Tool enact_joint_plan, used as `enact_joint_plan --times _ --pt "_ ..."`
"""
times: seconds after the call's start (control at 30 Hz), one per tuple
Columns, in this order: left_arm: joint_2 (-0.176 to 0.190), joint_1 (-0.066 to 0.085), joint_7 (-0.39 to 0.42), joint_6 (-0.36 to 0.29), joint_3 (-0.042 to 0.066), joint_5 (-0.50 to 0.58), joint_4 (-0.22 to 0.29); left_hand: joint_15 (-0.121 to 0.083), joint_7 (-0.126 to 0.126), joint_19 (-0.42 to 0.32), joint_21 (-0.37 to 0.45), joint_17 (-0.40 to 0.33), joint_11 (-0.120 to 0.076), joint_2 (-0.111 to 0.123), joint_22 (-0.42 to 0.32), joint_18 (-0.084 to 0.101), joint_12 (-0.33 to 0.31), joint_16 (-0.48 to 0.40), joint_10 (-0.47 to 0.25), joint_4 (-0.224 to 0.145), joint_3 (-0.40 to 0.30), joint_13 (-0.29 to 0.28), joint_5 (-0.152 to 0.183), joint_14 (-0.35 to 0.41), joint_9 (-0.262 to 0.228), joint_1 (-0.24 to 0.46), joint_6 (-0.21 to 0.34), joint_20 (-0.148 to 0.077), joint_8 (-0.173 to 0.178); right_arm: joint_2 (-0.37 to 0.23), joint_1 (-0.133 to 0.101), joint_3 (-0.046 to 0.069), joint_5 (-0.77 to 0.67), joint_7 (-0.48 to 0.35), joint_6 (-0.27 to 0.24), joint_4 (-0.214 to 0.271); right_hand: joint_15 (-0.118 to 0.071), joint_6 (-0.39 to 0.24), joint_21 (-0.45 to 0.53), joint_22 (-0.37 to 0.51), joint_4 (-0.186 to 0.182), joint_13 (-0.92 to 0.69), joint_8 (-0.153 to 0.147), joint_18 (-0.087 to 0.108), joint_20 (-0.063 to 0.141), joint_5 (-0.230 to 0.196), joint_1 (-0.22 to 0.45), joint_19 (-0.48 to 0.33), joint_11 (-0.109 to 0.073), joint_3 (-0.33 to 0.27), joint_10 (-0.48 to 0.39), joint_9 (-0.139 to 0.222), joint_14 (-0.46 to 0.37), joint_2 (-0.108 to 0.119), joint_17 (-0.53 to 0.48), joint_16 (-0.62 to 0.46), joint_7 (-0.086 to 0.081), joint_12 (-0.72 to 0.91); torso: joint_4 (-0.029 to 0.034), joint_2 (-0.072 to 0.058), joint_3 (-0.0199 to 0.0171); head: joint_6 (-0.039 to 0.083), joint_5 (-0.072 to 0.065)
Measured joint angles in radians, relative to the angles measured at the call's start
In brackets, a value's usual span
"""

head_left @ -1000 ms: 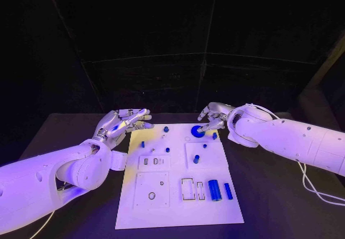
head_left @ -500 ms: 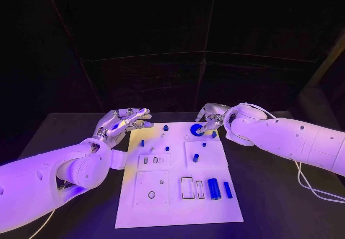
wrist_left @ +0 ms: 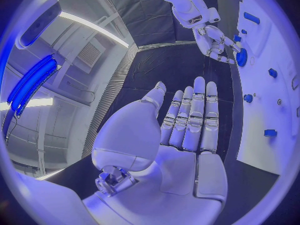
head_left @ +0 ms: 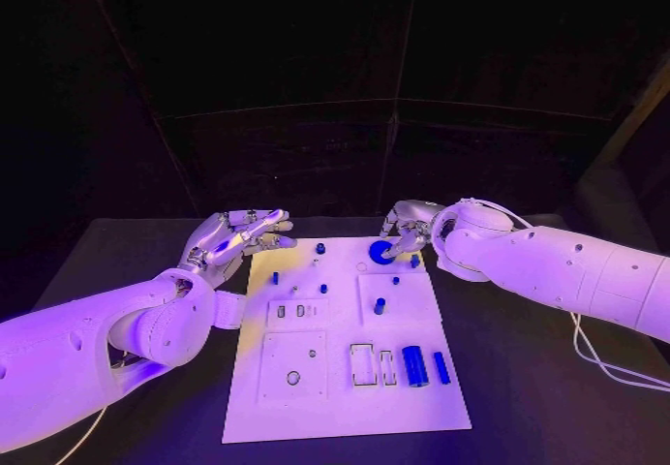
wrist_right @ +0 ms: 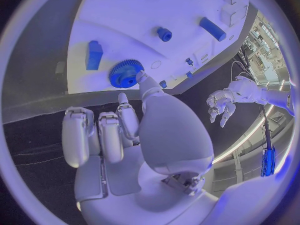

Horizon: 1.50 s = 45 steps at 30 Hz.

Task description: Assemble the parts on the task board

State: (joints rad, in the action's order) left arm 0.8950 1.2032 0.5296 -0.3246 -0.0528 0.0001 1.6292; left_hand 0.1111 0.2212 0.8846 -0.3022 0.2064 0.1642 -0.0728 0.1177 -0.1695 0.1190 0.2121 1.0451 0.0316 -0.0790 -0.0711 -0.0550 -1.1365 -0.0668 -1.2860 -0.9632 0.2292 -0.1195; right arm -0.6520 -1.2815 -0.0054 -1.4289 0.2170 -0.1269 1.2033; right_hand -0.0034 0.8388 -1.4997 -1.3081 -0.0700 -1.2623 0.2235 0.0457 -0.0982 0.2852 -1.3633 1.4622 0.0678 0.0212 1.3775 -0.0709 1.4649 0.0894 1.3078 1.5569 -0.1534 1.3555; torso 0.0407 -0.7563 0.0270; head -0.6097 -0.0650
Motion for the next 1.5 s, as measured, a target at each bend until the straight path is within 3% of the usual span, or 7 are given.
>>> enact_joint_plan --times 0.63,0.73,0.87,1.03,1.2,1.27,1.5 --pt "-0.001 0.000 -0.002 0.002 0.000 0.001 -0.002 0.000 0.000 0.000 0.000 0.000 0.000 0.000 0.000 0.000 0.000 0.000 0.000 0.000 0.000 0.000 0.000 0.000 0.000 0.000 0.000 0.000 0.000 0.019 0.004 0.003 -0.006 0.005 0.043 -0.022 0.000 0.012 0.000 0.000 0.005 -0.015 0.005 0.000 0.000 -0.009 -0.009 0.000 0.000 0.013 0.007 0.001 0.000 -0.009 0.000 0.000 0.000 0.010 0.0000 0.000 0.0001 -0.007 0.001" --pt "-0.001 0.000 -0.002 0.002 0.000 0.001 -0.003 0.000 0.000 0.000 0.000 0.000 0.000 0.000 0.000 0.000 0.000 0.000 0.000 0.000 0.000 0.000 0.000 0.000 0.000 0.000 0.000 0.000 0.000 0.019 0.003 0.003 -0.006 0.005 0.045 -0.023 0.000 0.028 0.000 0.000 0.009 -0.019 0.009 0.000 0.000 -0.009 -0.018 0.000 -0.002 0.020 0.009 0.002 0.000 -0.018 0.000 0.000 -0.001 0.015 -0.0001 0.000 -0.0001 -0.008 0.001" --pt "-0.001 0.000 -0.002 0.003 0.000 0.001 -0.003 0.000 0.000 0.000 0.000 0.000 0.000 0.000 0.000 0.000 0.000 0.000 0.000 0.000 0.000 0.000 0.000 0.000 0.000 0.000 0.000 0.000 0.000 0.021 0.003 0.004 -0.007 0.004 0.042 -0.024 0.000 0.068 0.000 0.000 0.015 -0.028 0.020 0.000 0.000 -0.058 -0.027 0.000 -0.007 0.052 0.014 0.002 0.000 -0.050 0.000 0.000 0.003 0.017 -0.0007 0.000 -0.0003 -0.009 0.001" --pt "-0.001 0.000 -0.003 0.003 0.000 0.001 -0.004 0.000 0.000 0.000 0.000 0.001 0.000 0.000 0.000 0.000 0.000 0.000 0.000 0.000 0.000 0.000 0.000 0.000 0.000 0.000 0.000 0.000 0.000 0.022 0.004 0.003 -0.009 0.006 0.031 -0.025 -0.013 0.098 0.000 0.000 0.036 -0.039 0.021 0.000 0.004 -0.099 -0.047 0.003 -0.016 0.116 0.023 0.007 0.002 -0.077 0.000 0.000 0.007 0.024 -0.0008 0.000 -0.0004 -0.010 0.001" --pt "-0.001 0.000 -0.003 0.004 0.000 0.001 -0.004 0.000 0.000 0.000 0.000 0.001 0.000 0.000 -0.001 0.000 0.000 0.000 0.000 -0.001 -0.001 0.000 0.000 0.000 0.000 0.000 0.000 0.000 0.000 0.022 0.006 0.002 -0.015 0.008 0.012 -0.023 -0.019 0.098 0.000 0.000 0.057 -0.046 0.020 0.000 0.011 -0.108 -0.054 0.003 -0.022 0.157 0.029 0.010 0.000 -0.086 0.000 0.005 0.007 0.025 -0.0008 0.000 -0.0005 -0.011 0.000" --pt "-0.001 0.000 -0.004 0.005 0.000 0.001 -0.004 0.000 0.000 0.000 0.000 0.002 0.000 0.000 -0.001 0.000 0.000 0.000 0.000 -0.003 -0.003 0.000 0.000 0.000 0.000 0.000 0.000 0.000 0.000 0.021 0.008 0.001 -0.018 0.009 -0.003 -0.017 -0.019 0.098 0.000 0.000 0.063 -0.046 0.020 0.000 0.013 -0.109 -0.056 0.006 -0.022 0.171 0.029 0.044 0.000 -0.092 0.000 0.005 0.007 0.025 -0.0008 0.000 -0.0005 -0.011 0.000" --pt "0.001 0.000 -0.005 0.008 0.000 0.001 -0.004 0.000 0.000 0.000 0.004 0.001 0.000 0.000 -0.001 0.000 0.000 0.000 0.000 -0.003 -0.003 0.000 0.000 0.000 0.000 0.000 0.000 0.000 0.000 0.006 0.012 0.000 -0.021 0.015 -0.066 0.048 -0.019 0.098 0.000 0.000 0.085 -0.047 0.007 0.000 0.018 -0.106 -0.047 0.003 -0.025 0.194 0.032 0.044 0.000 -0.101 0.000 0.005 0.007 0.025 -0.0008 0.000 -0.0005 -0.010 0.000"
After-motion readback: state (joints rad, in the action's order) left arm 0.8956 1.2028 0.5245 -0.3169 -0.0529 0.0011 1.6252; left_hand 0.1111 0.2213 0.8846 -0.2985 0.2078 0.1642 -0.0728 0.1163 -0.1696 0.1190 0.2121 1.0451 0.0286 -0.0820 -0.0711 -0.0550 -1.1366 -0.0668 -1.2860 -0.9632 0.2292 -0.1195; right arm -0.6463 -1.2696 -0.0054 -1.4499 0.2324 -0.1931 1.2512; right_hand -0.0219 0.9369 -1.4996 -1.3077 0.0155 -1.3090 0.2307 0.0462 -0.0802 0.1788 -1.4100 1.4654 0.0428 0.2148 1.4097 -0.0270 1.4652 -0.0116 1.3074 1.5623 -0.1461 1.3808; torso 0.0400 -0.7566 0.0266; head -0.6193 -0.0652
